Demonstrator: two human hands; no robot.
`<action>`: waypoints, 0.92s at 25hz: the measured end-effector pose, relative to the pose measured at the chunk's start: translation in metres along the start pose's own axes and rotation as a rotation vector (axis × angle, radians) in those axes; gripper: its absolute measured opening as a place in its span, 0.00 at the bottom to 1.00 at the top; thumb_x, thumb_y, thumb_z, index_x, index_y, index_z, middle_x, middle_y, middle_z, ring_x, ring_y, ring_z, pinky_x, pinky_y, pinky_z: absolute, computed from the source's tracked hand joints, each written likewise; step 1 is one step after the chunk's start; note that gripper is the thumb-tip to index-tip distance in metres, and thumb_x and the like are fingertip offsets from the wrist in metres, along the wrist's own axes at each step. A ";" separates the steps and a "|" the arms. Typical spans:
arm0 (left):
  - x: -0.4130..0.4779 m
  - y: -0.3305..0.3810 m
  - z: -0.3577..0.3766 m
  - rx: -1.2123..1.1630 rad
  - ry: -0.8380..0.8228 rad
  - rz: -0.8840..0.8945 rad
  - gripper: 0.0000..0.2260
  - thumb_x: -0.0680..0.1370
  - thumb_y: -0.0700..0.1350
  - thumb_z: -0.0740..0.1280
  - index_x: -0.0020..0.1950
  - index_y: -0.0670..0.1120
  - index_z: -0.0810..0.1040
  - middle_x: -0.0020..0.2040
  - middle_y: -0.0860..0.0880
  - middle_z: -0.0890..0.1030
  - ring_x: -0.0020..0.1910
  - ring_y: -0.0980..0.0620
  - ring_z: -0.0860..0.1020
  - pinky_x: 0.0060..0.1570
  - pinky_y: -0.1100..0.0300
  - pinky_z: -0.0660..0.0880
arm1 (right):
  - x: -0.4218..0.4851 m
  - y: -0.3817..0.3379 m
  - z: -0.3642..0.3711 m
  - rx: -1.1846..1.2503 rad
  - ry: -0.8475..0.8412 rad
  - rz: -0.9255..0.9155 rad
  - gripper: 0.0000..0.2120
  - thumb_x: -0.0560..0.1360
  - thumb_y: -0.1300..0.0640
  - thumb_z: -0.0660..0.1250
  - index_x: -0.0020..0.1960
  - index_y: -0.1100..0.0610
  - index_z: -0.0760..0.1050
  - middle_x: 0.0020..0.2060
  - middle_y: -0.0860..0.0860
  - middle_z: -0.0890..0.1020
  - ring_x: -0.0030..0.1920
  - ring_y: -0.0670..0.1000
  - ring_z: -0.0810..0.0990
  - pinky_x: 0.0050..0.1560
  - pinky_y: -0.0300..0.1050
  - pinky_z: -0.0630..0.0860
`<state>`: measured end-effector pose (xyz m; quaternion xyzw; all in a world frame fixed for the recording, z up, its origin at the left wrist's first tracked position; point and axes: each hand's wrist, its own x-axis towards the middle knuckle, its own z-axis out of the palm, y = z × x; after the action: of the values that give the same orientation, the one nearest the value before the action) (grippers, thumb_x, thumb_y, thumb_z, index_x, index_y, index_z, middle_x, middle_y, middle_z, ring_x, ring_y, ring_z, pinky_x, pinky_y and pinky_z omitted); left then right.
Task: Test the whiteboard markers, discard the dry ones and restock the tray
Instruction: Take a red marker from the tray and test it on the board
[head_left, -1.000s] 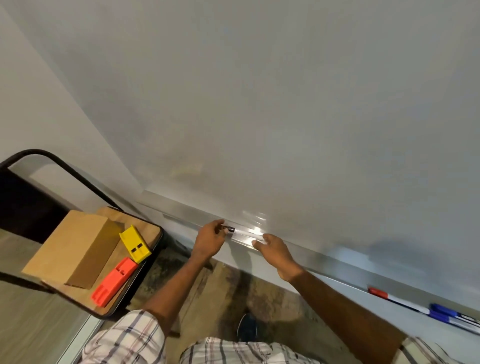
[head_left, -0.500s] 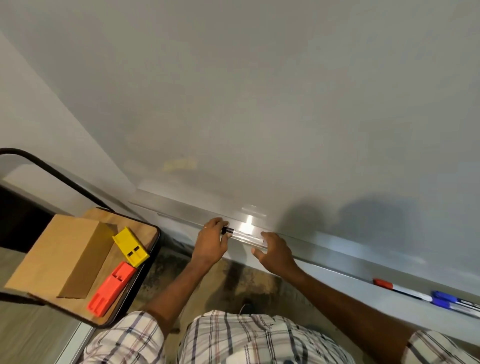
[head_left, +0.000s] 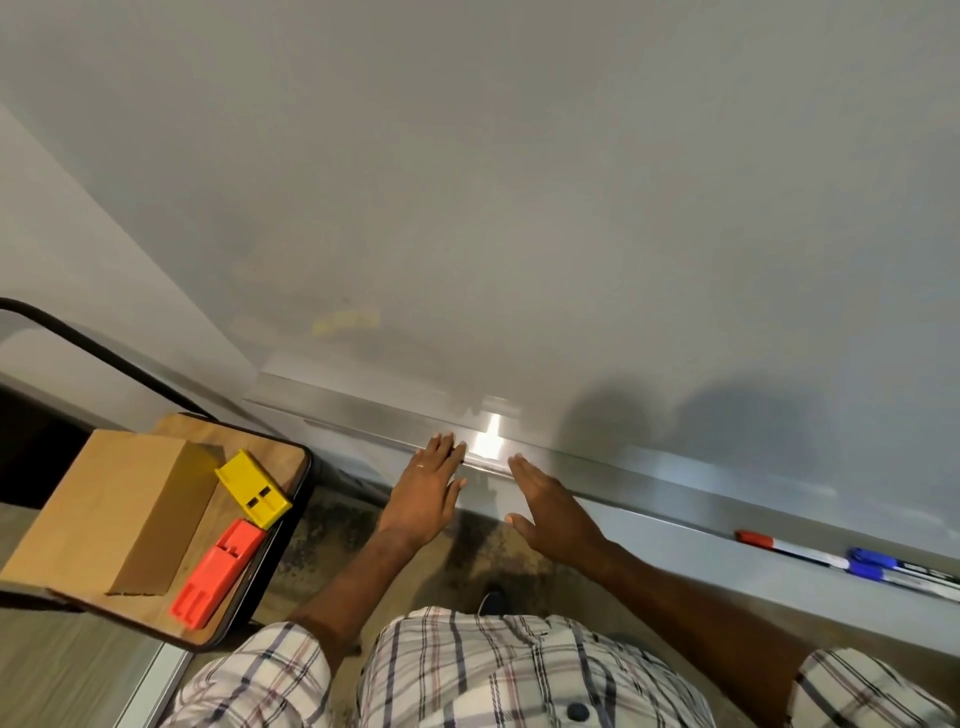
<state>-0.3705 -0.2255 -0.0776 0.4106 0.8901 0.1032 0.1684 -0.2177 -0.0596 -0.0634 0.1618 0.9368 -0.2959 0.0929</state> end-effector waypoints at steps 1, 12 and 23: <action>-0.001 0.002 0.000 0.013 0.000 0.006 0.27 0.86 0.57 0.52 0.83 0.52 0.51 0.83 0.52 0.48 0.82 0.51 0.46 0.79 0.54 0.44 | -0.003 0.002 0.000 -0.010 0.021 -0.010 0.37 0.80 0.47 0.66 0.82 0.55 0.52 0.81 0.51 0.56 0.81 0.52 0.56 0.80 0.50 0.58; -0.014 0.100 0.025 -0.039 0.006 0.233 0.26 0.86 0.56 0.52 0.83 0.50 0.54 0.83 0.51 0.50 0.81 0.55 0.44 0.80 0.57 0.43 | -0.098 0.090 -0.021 -0.077 0.151 0.165 0.45 0.76 0.26 0.36 0.82 0.54 0.51 0.82 0.51 0.54 0.82 0.51 0.50 0.80 0.56 0.54; -0.028 0.282 0.091 0.042 -0.083 0.347 0.28 0.86 0.60 0.48 0.83 0.52 0.47 0.83 0.52 0.45 0.82 0.53 0.42 0.80 0.55 0.41 | -0.219 0.198 -0.054 -0.111 0.227 0.253 0.44 0.76 0.26 0.37 0.82 0.54 0.50 0.81 0.49 0.50 0.81 0.51 0.50 0.81 0.52 0.53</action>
<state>-0.1224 -0.0617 -0.0643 0.5653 0.8003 0.0947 0.1761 0.0531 0.0708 -0.0642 0.3054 0.9284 -0.2093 0.0320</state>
